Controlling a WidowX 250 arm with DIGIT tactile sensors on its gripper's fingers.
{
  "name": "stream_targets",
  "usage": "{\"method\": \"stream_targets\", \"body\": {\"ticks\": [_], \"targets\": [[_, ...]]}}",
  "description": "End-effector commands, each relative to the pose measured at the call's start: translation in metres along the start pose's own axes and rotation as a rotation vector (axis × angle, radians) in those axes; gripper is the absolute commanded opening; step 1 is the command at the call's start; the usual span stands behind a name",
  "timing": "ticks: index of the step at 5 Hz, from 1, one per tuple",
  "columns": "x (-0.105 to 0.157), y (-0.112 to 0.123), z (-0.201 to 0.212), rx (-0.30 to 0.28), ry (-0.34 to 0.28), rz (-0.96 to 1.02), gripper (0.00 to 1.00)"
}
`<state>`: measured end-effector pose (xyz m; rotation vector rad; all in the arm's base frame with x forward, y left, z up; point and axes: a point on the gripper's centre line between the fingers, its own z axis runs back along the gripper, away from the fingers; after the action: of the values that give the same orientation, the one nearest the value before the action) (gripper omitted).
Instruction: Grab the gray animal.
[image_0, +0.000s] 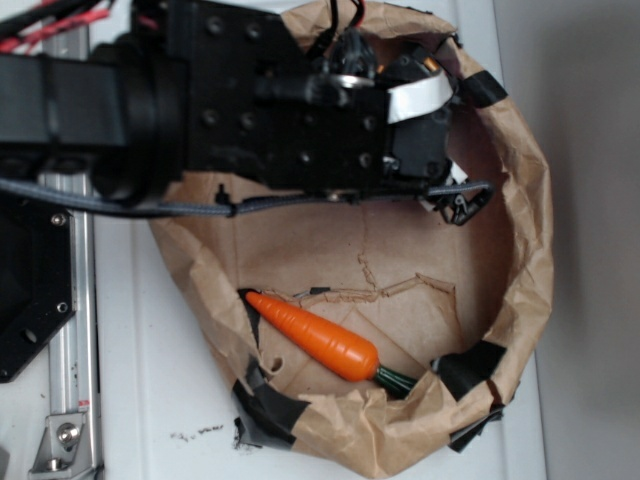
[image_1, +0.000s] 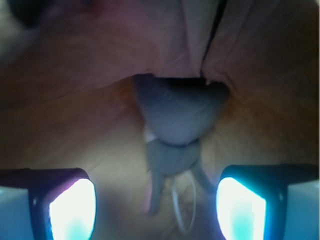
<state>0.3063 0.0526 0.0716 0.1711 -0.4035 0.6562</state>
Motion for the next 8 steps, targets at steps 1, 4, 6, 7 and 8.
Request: {"method": "stream_targets", "body": {"ticks": [1,4,6,7,8], "targets": [[0.031,0.023,-0.005,0.037,-0.042,0.049,1.0],[0.01,0.042,-0.016,0.035,-0.035,0.015,1.0],[0.039,0.041,-0.038,0.071,-0.046,0.011,1.0],[0.038,0.033,-0.041,0.099,-0.042,-0.017,0.97],[0.035,0.033,-0.041,0.104,-0.041,-0.009,0.0]]}}
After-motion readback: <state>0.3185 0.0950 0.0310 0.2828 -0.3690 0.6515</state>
